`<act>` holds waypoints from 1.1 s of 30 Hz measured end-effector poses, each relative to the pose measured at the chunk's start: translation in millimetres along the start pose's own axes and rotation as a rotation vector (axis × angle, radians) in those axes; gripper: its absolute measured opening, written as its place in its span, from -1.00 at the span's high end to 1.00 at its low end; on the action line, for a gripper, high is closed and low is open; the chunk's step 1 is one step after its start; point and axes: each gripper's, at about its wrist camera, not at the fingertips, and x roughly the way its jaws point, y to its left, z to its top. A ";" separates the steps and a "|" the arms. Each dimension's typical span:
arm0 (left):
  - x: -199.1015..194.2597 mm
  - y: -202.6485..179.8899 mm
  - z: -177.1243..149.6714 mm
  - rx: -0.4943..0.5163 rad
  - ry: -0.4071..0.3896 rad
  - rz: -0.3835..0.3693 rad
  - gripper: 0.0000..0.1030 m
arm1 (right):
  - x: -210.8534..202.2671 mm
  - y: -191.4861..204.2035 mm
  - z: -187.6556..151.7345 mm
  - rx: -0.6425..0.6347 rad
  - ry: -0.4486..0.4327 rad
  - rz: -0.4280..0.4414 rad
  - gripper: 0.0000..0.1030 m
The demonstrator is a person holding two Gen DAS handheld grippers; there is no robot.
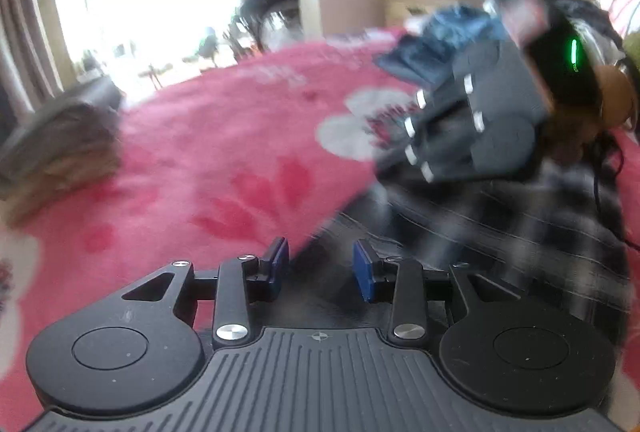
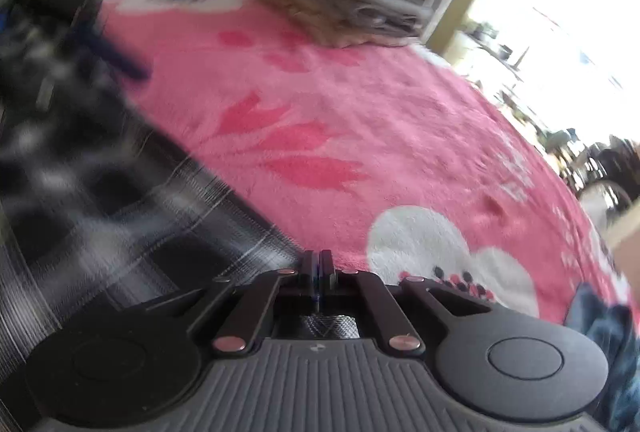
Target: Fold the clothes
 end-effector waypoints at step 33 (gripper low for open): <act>25.9 -22.6 -8.1 -0.068 0.087 0.160 0.28 | -125.2 -171.2 -125.6 0.435 0.201 -0.530 0.90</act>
